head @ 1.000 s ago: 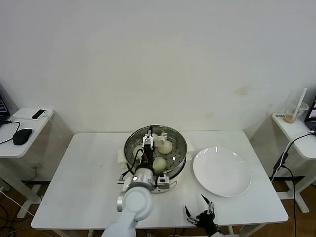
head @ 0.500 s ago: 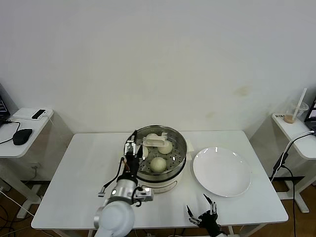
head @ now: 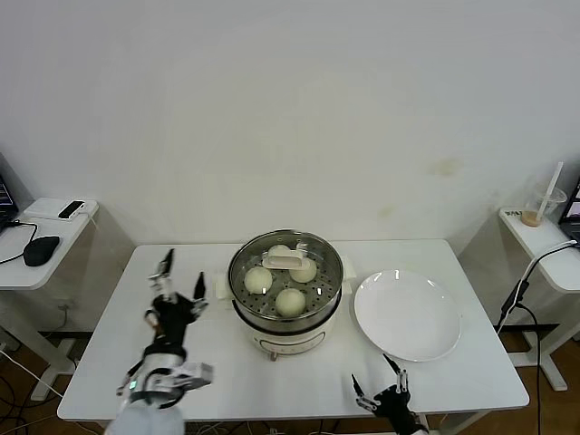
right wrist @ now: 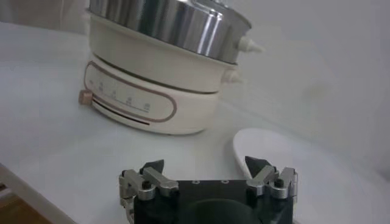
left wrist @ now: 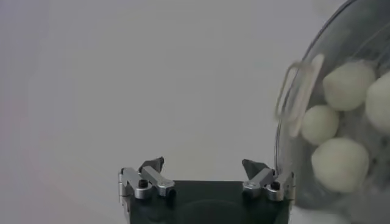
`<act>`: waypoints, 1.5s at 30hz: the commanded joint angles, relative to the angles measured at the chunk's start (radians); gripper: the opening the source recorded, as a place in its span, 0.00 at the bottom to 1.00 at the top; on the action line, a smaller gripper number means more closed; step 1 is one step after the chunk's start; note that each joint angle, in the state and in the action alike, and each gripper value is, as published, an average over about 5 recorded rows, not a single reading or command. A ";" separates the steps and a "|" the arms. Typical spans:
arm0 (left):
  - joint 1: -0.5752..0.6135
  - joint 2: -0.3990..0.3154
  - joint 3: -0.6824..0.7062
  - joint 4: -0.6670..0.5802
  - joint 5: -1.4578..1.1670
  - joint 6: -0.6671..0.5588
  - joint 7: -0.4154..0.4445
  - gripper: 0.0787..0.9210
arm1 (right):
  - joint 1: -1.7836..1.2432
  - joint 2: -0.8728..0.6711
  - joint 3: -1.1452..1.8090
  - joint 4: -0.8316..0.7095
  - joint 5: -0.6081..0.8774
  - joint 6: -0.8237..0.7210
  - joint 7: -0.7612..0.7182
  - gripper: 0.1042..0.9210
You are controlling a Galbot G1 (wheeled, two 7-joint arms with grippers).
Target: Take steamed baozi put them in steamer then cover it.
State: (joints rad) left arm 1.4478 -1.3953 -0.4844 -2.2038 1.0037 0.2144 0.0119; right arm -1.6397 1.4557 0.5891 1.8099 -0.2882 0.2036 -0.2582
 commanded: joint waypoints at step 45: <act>0.367 -0.071 -0.206 0.124 -1.389 -0.284 -0.052 0.88 | -0.054 -0.110 -0.074 0.162 0.448 -0.191 0.096 0.88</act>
State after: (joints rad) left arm 1.7838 -1.4493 -0.7367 -2.0663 -0.3051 -0.0869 -0.0399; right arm -1.6966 1.3505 0.5640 1.9481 0.0546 0.0896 -0.1940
